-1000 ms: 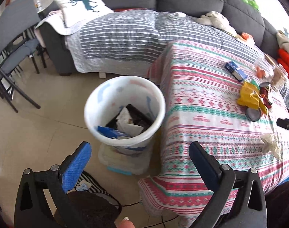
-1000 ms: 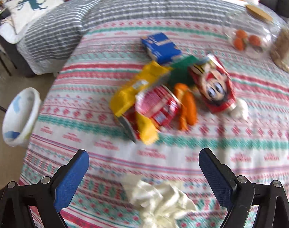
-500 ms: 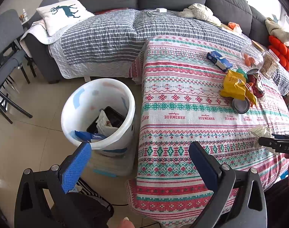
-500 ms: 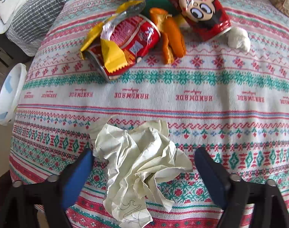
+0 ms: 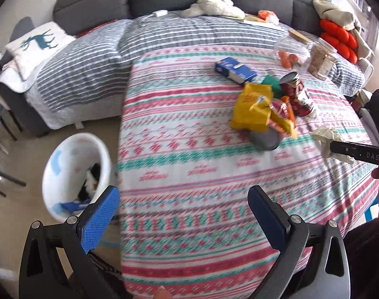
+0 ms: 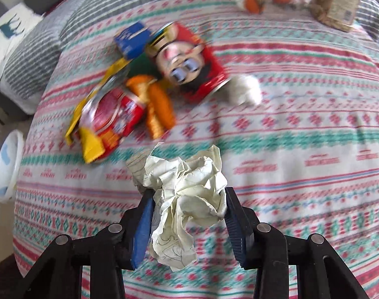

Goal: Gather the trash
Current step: 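Grasp the yellow chip bag with the left gripper while the right holds the tissue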

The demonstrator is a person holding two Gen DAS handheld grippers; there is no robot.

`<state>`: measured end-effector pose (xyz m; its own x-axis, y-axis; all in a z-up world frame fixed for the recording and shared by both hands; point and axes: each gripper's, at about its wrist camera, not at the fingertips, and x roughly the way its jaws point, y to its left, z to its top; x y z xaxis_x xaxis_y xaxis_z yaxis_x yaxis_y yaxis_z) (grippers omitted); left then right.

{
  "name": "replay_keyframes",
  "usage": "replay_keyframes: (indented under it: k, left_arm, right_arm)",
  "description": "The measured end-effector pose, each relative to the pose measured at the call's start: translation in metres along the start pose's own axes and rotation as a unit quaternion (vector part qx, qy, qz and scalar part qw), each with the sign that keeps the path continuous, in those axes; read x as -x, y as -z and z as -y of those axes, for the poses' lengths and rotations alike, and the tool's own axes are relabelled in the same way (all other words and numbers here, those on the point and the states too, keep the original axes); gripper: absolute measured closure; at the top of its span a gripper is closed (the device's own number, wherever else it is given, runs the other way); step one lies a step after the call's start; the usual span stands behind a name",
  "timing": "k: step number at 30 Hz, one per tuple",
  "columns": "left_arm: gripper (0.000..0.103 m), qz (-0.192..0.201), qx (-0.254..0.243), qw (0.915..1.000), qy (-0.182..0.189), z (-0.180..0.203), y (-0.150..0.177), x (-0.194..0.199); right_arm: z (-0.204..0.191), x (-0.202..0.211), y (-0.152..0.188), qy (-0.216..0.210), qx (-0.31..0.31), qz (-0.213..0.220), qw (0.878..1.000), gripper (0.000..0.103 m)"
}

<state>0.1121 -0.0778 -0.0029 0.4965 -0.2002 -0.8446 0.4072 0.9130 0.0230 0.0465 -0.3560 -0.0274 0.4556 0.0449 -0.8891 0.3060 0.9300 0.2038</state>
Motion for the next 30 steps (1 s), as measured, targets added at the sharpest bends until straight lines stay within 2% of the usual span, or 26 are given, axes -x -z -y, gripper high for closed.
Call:
replay_keyframes:
  k: [8, 13, 16, 24, 26, 30]
  left_arm:
    - [0.0, -0.008, -0.003, 0.9966, 0.082, 0.044, -0.054, -0.036]
    - [0.004, -0.019, -0.006, 0.9957, 0.091, 0.058, -0.075, -0.07]
    - [0.006, -0.032, 0.008, 0.9944, 0.1, 0.062, -0.083, -0.09]
    - [0.018, -0.043, 0.047, 0.988, 0.141, 0.068, -0.095, -0.12]
    - [0.029, -0.046, 0.057, 0.9863, 0.148, 0.066, -0.096, -0.123]
    - [0.039, -0.048, 0.084, 0.9835, 0.153, 0.059, -0.097, -0.125]
  right_arm:
    - [0.041, 0.003, -0.01, 0.004, -0.047, 0.003, 0.999, 0.055]
    - [0.055, 0.002, -0.012, 0.006, -0.048, 0.002, 0.999, 0.055]
    - [0.054, -0.004, -0.013, 0.006, -0.05, -0.003, 0.999, 0.055]
    - [0.062, -0.006, -0.019, -0.012, -0.056, -0.005, 0.998, 0.054]
    - [0.066, -0.006, -0.021, -0.016, -0.061, -0.007, 0.998, 0.054]
    - [0.069, -0.006, -0.023, -0.019, -0.066, -0.006, 0.998, 0.054]
